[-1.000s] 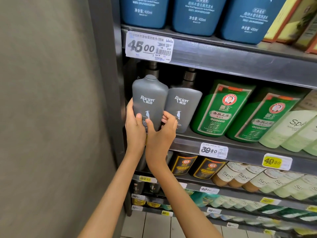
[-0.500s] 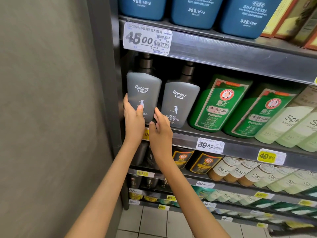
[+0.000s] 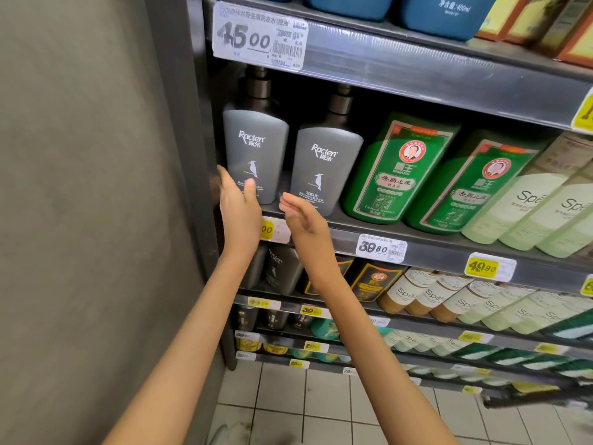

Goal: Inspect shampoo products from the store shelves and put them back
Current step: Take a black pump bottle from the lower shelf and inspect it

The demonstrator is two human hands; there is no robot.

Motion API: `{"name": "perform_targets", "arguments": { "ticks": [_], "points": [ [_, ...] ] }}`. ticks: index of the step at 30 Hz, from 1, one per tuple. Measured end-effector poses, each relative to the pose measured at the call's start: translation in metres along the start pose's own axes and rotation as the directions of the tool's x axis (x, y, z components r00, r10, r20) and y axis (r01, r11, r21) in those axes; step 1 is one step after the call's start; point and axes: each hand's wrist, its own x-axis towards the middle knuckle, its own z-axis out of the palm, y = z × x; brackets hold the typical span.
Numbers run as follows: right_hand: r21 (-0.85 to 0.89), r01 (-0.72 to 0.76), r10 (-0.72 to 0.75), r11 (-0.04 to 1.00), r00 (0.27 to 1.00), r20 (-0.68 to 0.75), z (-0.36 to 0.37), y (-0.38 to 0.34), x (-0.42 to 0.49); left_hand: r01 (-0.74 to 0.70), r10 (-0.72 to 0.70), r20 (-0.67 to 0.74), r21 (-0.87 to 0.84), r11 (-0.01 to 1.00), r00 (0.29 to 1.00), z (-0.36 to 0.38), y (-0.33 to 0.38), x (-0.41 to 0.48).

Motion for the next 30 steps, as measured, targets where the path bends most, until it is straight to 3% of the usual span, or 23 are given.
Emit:
{"name": "perform_targets", "arguments": {
  "ticks": [2,6,9,12,14,19,27,30],
  "points": [
    [0.009,0.011,-0.01,1.0,1.0,-0.028,-0.009,0.002,-0.008,-0.008,0.008,-0.025,0.005,1.0,1.0,-0.004,-0.003,-0.015],
    [0.075,-0.062,0.066,0.995,0.997,-0.051,-0.028,0.023,-0.042,-0.078,0.072,-0.041,-0.172,0.982,0.997,-0.017,-0.017,-0.063],
    [0.041,-0.155,0.157,0.987,0.986,-0.061,-0.045,0.049,-0.067,-0.024,0.045,0.099,-0.205,0.979,0.994,-0.015,-0.035,-0.096],
    [-0.014,-0.233,0.228,0.972,0.961,-0.154,-0.058,0.065,-0.08,0.077,-0.039,0.271,-0.129,0.989,0.962,-0.005,-0.053,-0.119],
    [-0.084,-0.248,0.228,0.965,0.954,-0.193,-0.063,0.071,-0.084,0.119,-0.092,0.305,-0.07,0.99,0.948,-0.001,-0.06,-0.129],
    [-0.277,-0.228,0.167,0.933,0.959,-0.229,-0.074,0.086,-0.082,0.167,-0.16,0.34,0.007,0.986,0.927,0.004,-0.067,-0.139],
    [-0.304,-0.204,0.09,0.931,0.933,-0.349,-0.105,0.114,-0.085,0.151,-0.158,0.405,0.048,0.987,0.901,0.042,-0.075,-0.149],
    [-0.428,-0.11,-0.041,0.897,0.944,-0.328,-0.113,0.121,-0.079,0.14,-0.14,0.393,0.028,0.99,0.909,0.06,-0.075,-0.15]
  ]
}}
